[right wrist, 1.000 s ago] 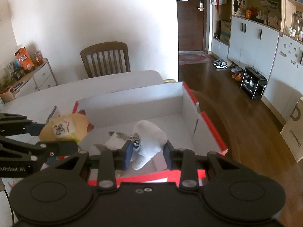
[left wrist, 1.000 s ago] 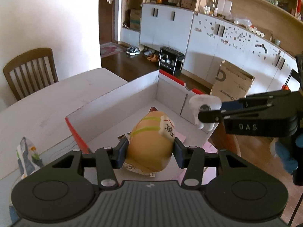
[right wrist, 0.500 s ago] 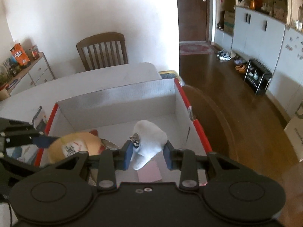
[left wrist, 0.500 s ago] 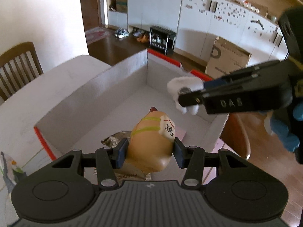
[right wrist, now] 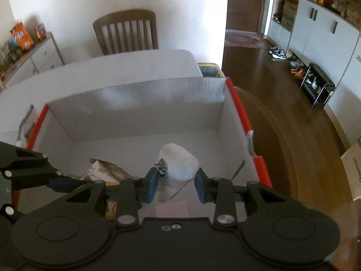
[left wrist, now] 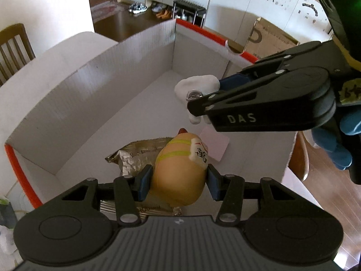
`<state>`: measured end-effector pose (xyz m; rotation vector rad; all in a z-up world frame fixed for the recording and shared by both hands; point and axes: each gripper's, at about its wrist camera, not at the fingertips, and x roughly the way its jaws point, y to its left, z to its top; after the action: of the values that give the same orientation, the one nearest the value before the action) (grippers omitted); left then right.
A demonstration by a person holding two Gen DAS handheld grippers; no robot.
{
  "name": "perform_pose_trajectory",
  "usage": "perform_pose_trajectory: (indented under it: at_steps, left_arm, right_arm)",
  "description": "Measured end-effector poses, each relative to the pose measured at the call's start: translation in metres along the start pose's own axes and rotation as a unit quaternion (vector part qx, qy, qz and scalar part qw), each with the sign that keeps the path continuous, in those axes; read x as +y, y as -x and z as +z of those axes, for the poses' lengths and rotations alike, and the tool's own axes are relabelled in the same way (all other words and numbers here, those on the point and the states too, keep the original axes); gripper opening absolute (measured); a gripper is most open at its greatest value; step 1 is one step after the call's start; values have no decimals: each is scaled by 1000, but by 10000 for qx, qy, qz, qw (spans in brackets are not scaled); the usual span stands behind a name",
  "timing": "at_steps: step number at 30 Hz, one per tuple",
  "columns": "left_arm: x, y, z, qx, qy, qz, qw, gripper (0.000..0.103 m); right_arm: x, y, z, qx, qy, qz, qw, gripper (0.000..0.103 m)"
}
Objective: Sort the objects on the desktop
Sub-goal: 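Carry the yellow cat toy with the left tool while the right tool carries the white plush into the box, then open the left tool to drop the cat toy while the right tool releases the white plush in the box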
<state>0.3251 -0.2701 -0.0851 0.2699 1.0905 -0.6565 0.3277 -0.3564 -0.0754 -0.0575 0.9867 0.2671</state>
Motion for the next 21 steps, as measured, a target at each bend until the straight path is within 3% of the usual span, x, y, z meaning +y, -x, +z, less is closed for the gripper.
perform_pose_trajectory:
  at_steps: [7, 21]
  left_arm:
    - [1, -10, 0, 164, -26, -67, 9998, 50]
    - [11, -26, 6, 725, 36, -442, 9964, 54]
  right_arm:
    - [2, -27, 3, 500, 19, -20, 9987, 34]
    - [8, -43, 5, 1000, 92, -117, 9949, 37]
